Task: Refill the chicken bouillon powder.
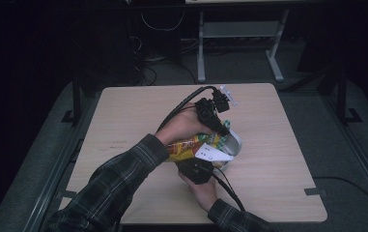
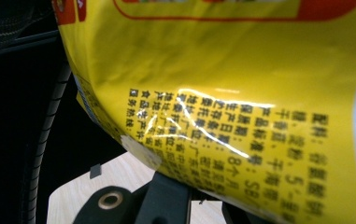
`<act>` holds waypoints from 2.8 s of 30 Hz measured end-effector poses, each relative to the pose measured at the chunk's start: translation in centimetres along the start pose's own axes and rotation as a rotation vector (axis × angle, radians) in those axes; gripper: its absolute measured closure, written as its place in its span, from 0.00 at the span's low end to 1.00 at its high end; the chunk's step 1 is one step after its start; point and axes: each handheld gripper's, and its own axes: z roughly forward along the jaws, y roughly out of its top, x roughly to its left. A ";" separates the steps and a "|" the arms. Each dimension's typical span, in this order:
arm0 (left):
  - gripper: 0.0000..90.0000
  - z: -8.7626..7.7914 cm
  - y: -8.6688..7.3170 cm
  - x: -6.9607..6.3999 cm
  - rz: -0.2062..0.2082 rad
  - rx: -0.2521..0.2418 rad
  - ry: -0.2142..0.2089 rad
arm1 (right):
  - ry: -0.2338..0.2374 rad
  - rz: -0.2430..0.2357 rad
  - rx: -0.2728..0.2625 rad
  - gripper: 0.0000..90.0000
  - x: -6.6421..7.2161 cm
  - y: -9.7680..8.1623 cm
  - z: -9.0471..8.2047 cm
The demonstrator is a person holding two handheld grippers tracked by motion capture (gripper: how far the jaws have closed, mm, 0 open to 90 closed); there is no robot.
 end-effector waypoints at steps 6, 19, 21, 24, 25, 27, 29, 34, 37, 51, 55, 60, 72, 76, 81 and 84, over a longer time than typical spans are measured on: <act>0.99 0.0 0.1 0.0 -0.002 0.003 0.000 | -0.002 -0.001 -0.003 1.00 0.0 0.1 0.0; 0.99 0.0 0.0 0.0 -0.001 0.002 -0.002 | -0.001 -0.002 -0.001 1.00 0.0 0.1 0.0; 0.99 0.0 0.0 0.0 -0.001 0.002 -0.002 | -0.001 -0.002 -0.001 1.00 0.0 0.1 0.0; 0.99 0.0 0.0 0.0 0.000 0.005 -0.001 | -0.001 -0.001 0.000 1.00 0.1 0.0 0.0; 0.99 0.0 -0.1 0.0 0.000 0.004 -0.002 | -0.001 -0.001 0.000 1.00 0.1 0.0 0.0; 0.99 0.0 0.0 0.0 0.001 0.006 -0.001 | -0.001 -0.002 -0.001 1.00 0.1 0.0 0.0; 0.99 0.0 -0.1 0.0 0.000 0.006 -0.002 | -0.001 -0.002 -0.001 1.00 0.1 0.0 0.0; 0.99 -0.1 -0.1 -0.1 -0.005 0.005 -0.003 | -0.001 -0.007 0.001 1.00 0.1 0.0 0.0; 0.99 -0.2 -0.2 -0.1 0.002 0.007 0.001 | 0.004 -0.008 0.003 1.00 0.3 0.1 0.1; 0.99 -0.5 -0.5 -0.1 -0.002 0.003 0.004 | 0.008 -0.010 0.002 1.00 0.5 0.1 0.3; 0.99 -0.6 -0.5 -0.1 -0.003 0.005 0.005 | 0.010 -0.008 0.002 1.00 0.5 0.2 0.4; 0.99 -0.6 -0.4 -0.1 -0.001 0.009 0.009 | 0.011 -0.009 -0.001 1.00 0.5 0.3 0.4; 0.99 -0.7 -0.2 -0.1 -0.002 0.006 0.011 | 0.011 -0.007 -0.003 1.00 0.4 0.5 0.4; 0.99 -0.8 -0.3 -0.1 -0.002 0.008 0.016 | 0.016 -0.011 -0.004 1.00 0.4 0.5 0.5; 0.99 -0.8 -0.2 -0.2 -0.006 0.007 0.017 | 0.017 -0.012 -0.004 1.00 0.5 0.5 0.5; 0.99 -0.9 -0.1 -0.2 -0.004 0.009 0.018 | 0.017 -0.017 -0.007 1.00 0.4 0.6 0.5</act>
